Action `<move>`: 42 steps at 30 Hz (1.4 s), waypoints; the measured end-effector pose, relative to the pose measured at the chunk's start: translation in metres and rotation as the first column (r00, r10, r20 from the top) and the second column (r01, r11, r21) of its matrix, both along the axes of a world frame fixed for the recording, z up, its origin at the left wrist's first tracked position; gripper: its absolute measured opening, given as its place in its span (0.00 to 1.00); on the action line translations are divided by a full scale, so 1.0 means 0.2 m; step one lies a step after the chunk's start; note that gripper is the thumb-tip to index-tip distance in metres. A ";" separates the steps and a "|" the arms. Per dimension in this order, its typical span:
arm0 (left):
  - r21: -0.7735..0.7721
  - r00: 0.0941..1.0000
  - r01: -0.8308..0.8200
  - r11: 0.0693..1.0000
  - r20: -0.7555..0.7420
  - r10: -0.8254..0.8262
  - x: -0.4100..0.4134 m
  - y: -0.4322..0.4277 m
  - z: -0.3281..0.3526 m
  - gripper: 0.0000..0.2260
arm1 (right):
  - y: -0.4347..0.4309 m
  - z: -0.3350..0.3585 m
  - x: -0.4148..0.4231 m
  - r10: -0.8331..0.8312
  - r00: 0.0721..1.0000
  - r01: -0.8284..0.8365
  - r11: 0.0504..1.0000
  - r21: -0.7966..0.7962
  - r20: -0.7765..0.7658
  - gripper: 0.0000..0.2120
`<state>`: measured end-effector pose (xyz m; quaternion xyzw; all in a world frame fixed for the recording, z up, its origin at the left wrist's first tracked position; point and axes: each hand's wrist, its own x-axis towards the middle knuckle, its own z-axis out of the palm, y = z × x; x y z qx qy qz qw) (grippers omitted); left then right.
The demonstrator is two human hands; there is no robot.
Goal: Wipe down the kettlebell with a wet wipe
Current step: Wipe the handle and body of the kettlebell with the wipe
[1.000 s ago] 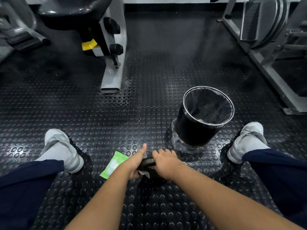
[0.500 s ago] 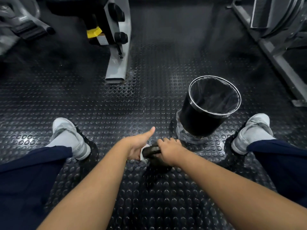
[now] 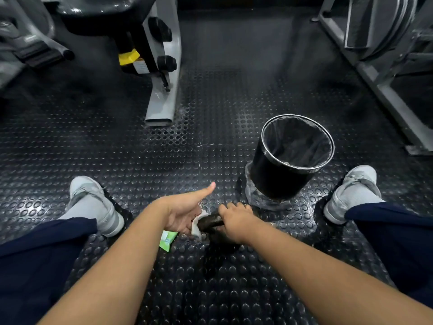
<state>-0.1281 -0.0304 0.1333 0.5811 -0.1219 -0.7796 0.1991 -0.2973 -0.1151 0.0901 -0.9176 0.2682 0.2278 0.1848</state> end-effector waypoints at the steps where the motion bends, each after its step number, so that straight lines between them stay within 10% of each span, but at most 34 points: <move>1: 0.006 0.999 0.020 1.000 0.038 -0.020 -0.02 -0.02 0.01 0.47 | 0.00 0.00 0.00 0.002 1.000 -0.002 1.000 -0.002 0.005 0.19; 12: -0.046 0.914 -0.360 0.932 0.180 0.362 -0.20 0.07 -0.35 0.47 | 0.00 -0.03 0.00 -0.012 0.999 0.012 1.000 0.004 0.039 0.15; 21: -0.084 0.993 -0.042 0.996 0.110 0.051 -0.01 0.03 -0.07 0.46 | -0.02 -0.02 0.01 -0.023 1.000 0.023 1.000 0.016 0.001 0.17; 31: -0.063 0.949 -0.149 0.987 0.273 0.160 -0.16 0.01 -0.33 0.46 | -0.01 0.01 0.00 -0.021 1.000 0.021 0.999 0.041 -0.009 0.21; 42: 0.052 0.965 0.249 0.967 0.068 -0.252 0.03 -0.07 -0.05 0.57 | -0.01 0.01 0.00 0.005 0.999 -0.004 1.000 0.019 -0.036 0.23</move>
